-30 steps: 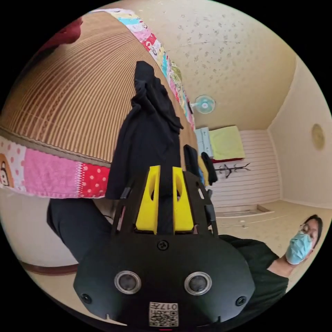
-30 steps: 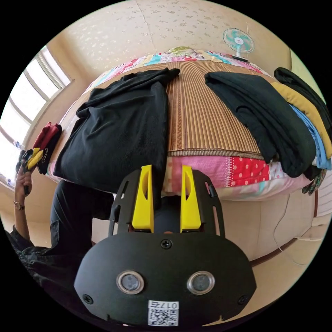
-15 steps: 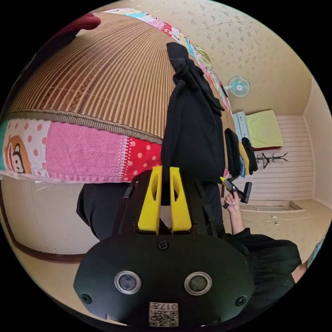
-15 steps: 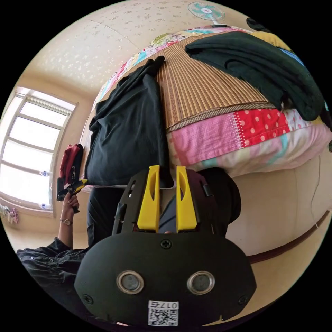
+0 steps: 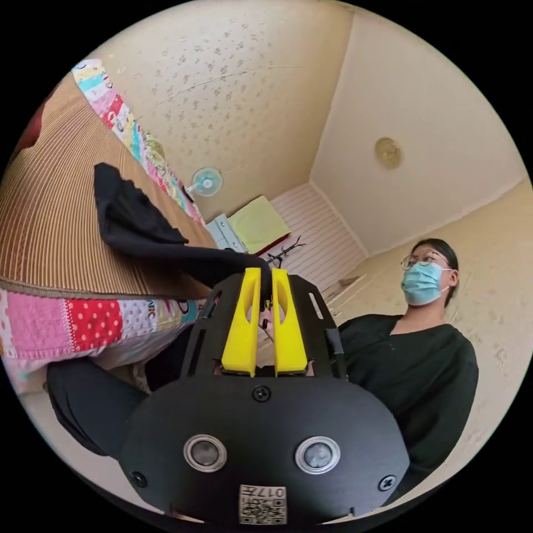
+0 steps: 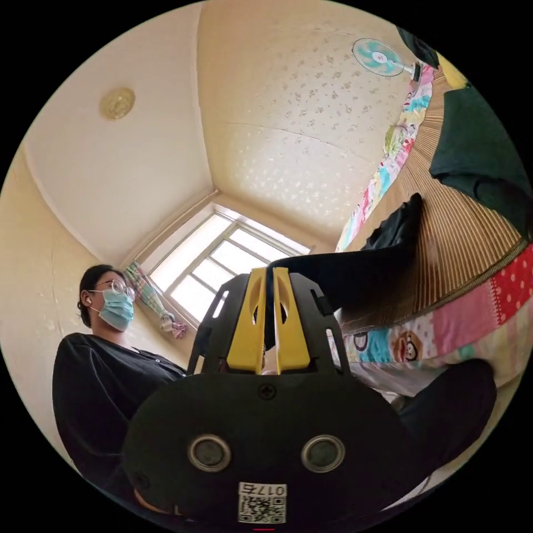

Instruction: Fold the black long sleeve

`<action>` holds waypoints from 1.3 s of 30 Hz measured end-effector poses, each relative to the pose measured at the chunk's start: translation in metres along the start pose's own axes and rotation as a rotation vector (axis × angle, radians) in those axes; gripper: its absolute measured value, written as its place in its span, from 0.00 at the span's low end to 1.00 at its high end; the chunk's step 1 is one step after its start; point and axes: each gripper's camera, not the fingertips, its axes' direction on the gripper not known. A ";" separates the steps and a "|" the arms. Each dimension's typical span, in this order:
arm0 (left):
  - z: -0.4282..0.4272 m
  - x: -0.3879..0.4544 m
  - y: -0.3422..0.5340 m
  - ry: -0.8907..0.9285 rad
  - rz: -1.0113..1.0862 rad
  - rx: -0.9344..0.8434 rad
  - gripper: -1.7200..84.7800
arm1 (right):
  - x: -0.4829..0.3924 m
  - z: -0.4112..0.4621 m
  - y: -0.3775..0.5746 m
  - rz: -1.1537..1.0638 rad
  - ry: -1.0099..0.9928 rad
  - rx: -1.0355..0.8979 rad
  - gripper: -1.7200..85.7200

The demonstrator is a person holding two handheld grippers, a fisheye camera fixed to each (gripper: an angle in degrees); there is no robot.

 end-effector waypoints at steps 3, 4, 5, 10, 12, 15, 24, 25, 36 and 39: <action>-0.016 0.015 0.004 0.111 0.058 0.038 0.07 | -0.028 -0.009 -0.003 -0.124 -0.076 -0.009 0.05; -0.021 0.013 0.007 0.134 0.040 0.060 0.07 | -0.032 -0.011 -0.003 -0.141 -0.082 -0.012 0.05; -0.026 0.008 0.011 0.131 0.010 0.091 0.07 | -0.035 -0.014 -0.003 -0.161 -0.082 -0.024 0.05; -0.032 -0.047 0.025 -0.111 -0.283 0.170 0.07 | 0.004 -0.020 -0.004 0.065 0.273 -0.030 0.05; -0.028 -0.065 0.021 -0.126 -0.340 0.204 0.07 | 0.024 -0.012 -0.011 0.103 0.302 -0.026 0.05; -0.023 -0.095 0.000 -0.005 -0.378 0.312 0.07 | 0.044 0.003 -0.036 0.139 0.302 0.037 0.05; 0.009 -0.198 -0.115 -0.059 -0.501 0.402 0.07 | 0.133 0.100 -0.141 0.167 0.531 0.020 0.05; 0.013 -0.212 -0.127 -0.087 -0.513 0.402 0.07 | 0.138 0.107 -0.145 0.163 0.550 0.017 0.05; 0.024 -0.264 -0.140 -0.305 -0.459 0.412 0.17 | 0.225 0.162 -0.148 0.273 0.774 0.064 0.17; 0.031 -0.237 -0.129 -0.437 -0.411 0.269 0.20 | 0.200 0.178 -0.144 0.179 0.838 0.043 0.17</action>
